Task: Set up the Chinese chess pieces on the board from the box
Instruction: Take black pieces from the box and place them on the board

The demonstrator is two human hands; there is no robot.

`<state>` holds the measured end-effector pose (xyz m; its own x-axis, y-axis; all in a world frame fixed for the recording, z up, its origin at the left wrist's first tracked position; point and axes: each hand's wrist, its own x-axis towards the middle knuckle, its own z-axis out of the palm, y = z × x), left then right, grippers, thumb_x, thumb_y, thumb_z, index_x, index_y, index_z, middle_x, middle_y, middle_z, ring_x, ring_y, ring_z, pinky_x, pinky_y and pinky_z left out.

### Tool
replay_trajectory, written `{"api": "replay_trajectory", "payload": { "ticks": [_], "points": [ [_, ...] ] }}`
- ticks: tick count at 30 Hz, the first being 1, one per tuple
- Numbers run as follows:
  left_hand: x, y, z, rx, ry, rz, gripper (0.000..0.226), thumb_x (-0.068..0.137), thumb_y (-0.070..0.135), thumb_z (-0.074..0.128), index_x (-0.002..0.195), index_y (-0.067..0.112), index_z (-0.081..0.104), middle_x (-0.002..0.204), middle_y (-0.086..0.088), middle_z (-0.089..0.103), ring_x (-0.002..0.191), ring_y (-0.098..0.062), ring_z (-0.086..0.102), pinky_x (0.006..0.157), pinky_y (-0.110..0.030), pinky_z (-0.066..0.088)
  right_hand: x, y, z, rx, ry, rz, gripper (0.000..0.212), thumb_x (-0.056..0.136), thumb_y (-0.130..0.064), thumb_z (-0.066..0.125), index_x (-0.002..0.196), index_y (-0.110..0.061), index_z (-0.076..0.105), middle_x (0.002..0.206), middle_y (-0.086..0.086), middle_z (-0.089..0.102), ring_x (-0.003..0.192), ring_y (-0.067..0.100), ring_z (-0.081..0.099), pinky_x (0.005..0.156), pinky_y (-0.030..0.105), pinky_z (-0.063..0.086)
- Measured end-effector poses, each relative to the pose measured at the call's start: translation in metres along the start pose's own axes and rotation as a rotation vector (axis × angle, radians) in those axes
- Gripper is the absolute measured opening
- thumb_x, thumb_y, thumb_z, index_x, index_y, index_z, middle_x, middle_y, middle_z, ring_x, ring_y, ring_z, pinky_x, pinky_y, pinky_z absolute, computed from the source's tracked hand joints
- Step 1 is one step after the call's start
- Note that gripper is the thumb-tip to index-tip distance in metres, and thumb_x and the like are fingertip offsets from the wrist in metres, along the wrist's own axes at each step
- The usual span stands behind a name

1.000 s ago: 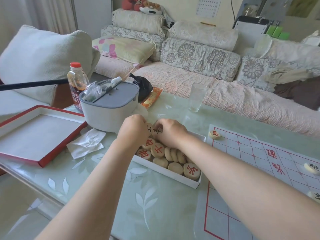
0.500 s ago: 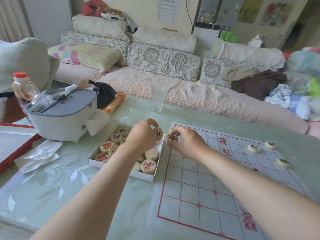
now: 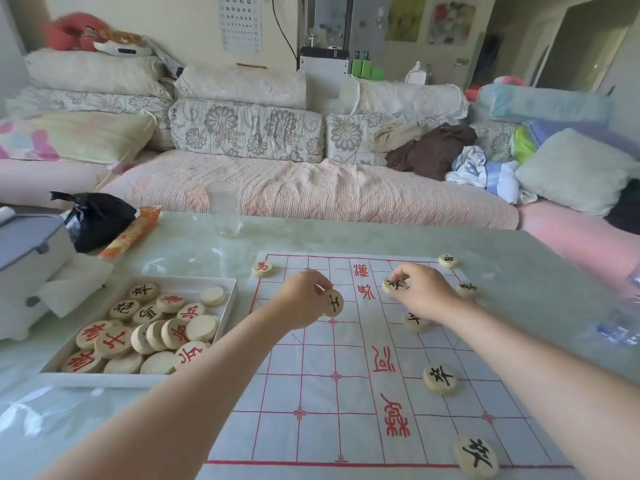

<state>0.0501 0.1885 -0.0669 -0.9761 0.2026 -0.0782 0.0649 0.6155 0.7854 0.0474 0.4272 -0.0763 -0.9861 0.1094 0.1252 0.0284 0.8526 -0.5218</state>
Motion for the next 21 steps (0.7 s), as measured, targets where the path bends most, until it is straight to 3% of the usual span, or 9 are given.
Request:
{"api": "replay_trajectory", "payload": {
  "ticks": [3,7,12,17,21],
  "points": [
    [0.011,0.003,0.016,-0.055,-0.031,-0.010,0.019,0.088,0.014,0.055,0.103,0.020,0.064,0.098,-0.002,0.069,0.080,-0.022,0.069,0.071,-0.039,0.059,0.014,0.028,-0.005,-0.062,-0.005,0.070,0.013,0.085,-0.039,0.070,0.094,-0.032,0.065,0.103,-0.013,0.065,0.099,0.014,0.060,0.082,0.030,0.048],
    [0.023,0.003,0.033,-0.132,-0.048,-0.027,0.019,0.088,0.014,0.056,0.100,0.025,0.065,0.095,0.002,0.070,0.074,-0.019,0.064,0.053,-0.026,0.050,0.030,0.042,-0.001,-0.047,-0.003,0.094,0.017,0.083,-0.043,0.071,0.095,-0.033,0.064,0.104,-0.015,0.063,0.100,0.013,0.060,0.089,0.033,0.050],
    [0.029,0.004,0.045,-0.204,-0.033,-0.032,0.015,0.090,0.017,0.059,0.098,0.028,0.065,0.092,0.003,0.070,0.075,-0.015,0.065,0.060,-0.027,0.051,0.035,0.039,0.007,-0.079,-0.002,0.101,0.017,0.085,-0.041,0.069,0.097,-0.031,0.065,0.103,-0.012,0.064,0.098,0.015,0.060,0.086,0.035,0.051],
    [0.029,0.012,0.051,-0.254,-0.011,-0.046,0.017,0.089,0.016,0.060,0.105,0.022,0.066,0.089,0.001,0.070,0.078,-0.014,0.067,0.062,-0.025,0.053,0.026,0.034,0.005,-0.111,0.013,0.088,0.011,0.088,-0.039,0.062,0.095,-0.032,0.066,0.115,-0.007,0.058,0.107,0.016,0.058,0.085,0.032,0.049],
    [0.024,0.023,0.054,-0.344,0.009,-0.091,0.019,0.087,0.016,0.063,0.106,0.019,0.066,0.087,-0.004,0.072,0.073,-0.016,0.065,0.069,-0.027,0.055,0.010,0.018,-0.004,0.094,0.003,0.006,0.014,0.092,-0.023,0.057,0.099,-0.030,0.067,0.108,-0.009,0.064,0.094,0.010,0.059,0.069,0.020,0.041]
  ]
}}
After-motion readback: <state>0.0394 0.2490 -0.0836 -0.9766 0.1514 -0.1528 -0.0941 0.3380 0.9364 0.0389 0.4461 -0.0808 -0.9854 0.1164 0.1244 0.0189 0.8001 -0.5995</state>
